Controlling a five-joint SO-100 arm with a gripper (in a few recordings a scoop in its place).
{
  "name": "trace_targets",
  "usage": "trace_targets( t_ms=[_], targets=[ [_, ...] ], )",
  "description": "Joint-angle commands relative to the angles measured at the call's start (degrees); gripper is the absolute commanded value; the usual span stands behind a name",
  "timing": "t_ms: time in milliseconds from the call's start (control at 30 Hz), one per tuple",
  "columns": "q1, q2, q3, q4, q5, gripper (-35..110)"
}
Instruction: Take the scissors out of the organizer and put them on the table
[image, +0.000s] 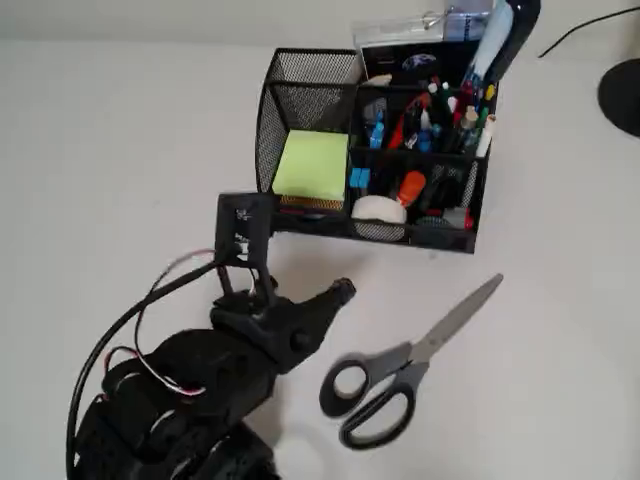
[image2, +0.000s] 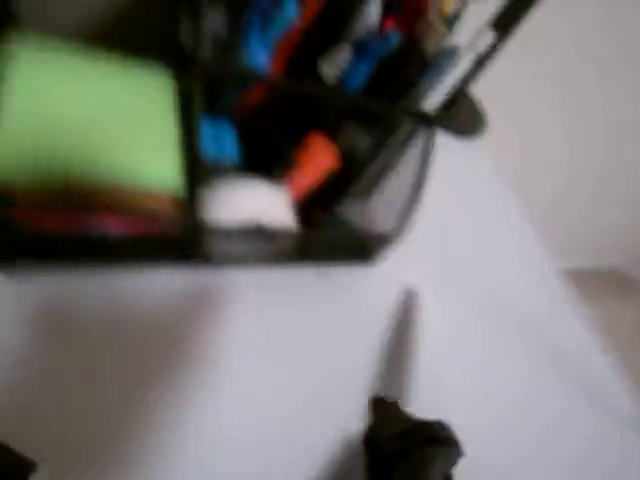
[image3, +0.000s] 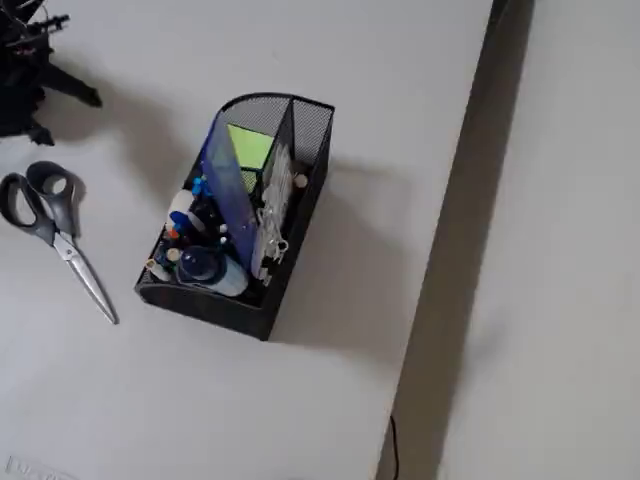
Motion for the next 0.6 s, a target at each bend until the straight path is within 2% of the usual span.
trace_targets(
  t_ms=[0,67,167,267,400,567],
  targets=[
    [-7.03,0.70,-2.02,-3.96,39.46,39],
    [-9.40,0.70,-3.52,-3.08,54.84,33],
    [-14.15,0.79,-8.88,5.71,75.32,16],
    [-19.51,0.88,-12.22,15.82,87.71,1],
    [-21.36,-0.62,-8.00,19.16,92.99,0],
    [-24.52,0.97,0.44,19.78,91.85,0]
  ],
)
